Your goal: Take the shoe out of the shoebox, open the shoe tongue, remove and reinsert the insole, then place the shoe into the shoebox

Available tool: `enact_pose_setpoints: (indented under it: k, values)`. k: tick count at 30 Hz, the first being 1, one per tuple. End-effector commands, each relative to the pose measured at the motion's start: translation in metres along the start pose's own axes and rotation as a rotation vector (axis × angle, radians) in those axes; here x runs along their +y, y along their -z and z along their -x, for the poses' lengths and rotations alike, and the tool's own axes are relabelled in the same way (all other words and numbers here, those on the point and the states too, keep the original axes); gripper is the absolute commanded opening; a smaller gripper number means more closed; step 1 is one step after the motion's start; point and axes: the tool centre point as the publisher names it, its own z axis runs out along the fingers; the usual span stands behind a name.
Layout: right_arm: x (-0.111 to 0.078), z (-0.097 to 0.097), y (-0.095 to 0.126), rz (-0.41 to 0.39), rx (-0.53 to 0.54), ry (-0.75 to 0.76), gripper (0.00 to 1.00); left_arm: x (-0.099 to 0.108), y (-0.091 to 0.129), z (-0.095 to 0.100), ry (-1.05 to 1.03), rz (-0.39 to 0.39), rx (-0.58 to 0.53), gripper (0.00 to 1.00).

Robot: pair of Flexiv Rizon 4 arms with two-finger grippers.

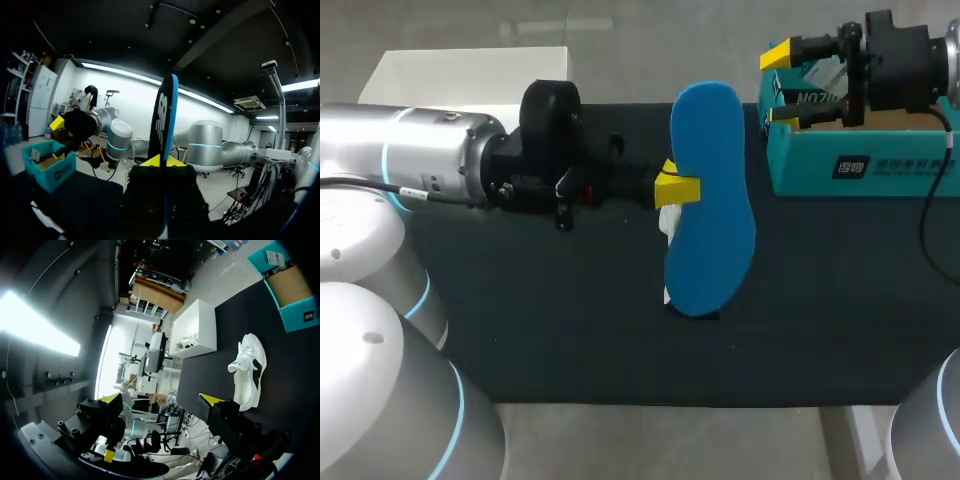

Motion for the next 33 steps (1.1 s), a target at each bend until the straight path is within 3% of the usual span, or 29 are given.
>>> enact_pose_setpoints:
  k: [1,3,7,23,25,28,31,33]
  values:
    - [0.0,0.0,-0.001,0.001,-0.002,0.0,1.0,-0.004,0.016,0.013,-0.663,0.205,-0.06,0.0]
    - [0.0,0.0,-0.001,0.001,-0.002,0.0,1.0,-0.008,0.018,0.016,-0.745,0.208,-0.077,0.0]
    - [0.0,0.0,-0.001,0.001,-0.002,0.0,1.0,-0.009,0.026,0.027,-0.997,0.346,-0.083,0.0]
    - [0.0,0.0,-0.001,0.001,-0.002,0.0,1.0,-0.009,0.027,0.029,-0.988,0.352,-0.101,0.0]
    - [0.0,0.0,-0.001,0.001,-0.002,0.0,1.0,0.002,0.032,0.042,-1.291,0.383,-0.028,0.0]
    - [0.0,0.0,-0.001,0.001,-0.002,0.0,1.0,0.01,0.037,0.056,-1.509,0.325,-0.015,0.0]
    - [0.0,0.0,-0.001,0.001,-0.002,0.0,1.0,0.016,0.043,0.069,-1.78,0.266,0.102,0.0]
    - [0.0,0.0,-0.001,0.001,-0.002,0.0,1.0,0.018,0.047,0.078,-1.843,0.266,0.095,0.0]
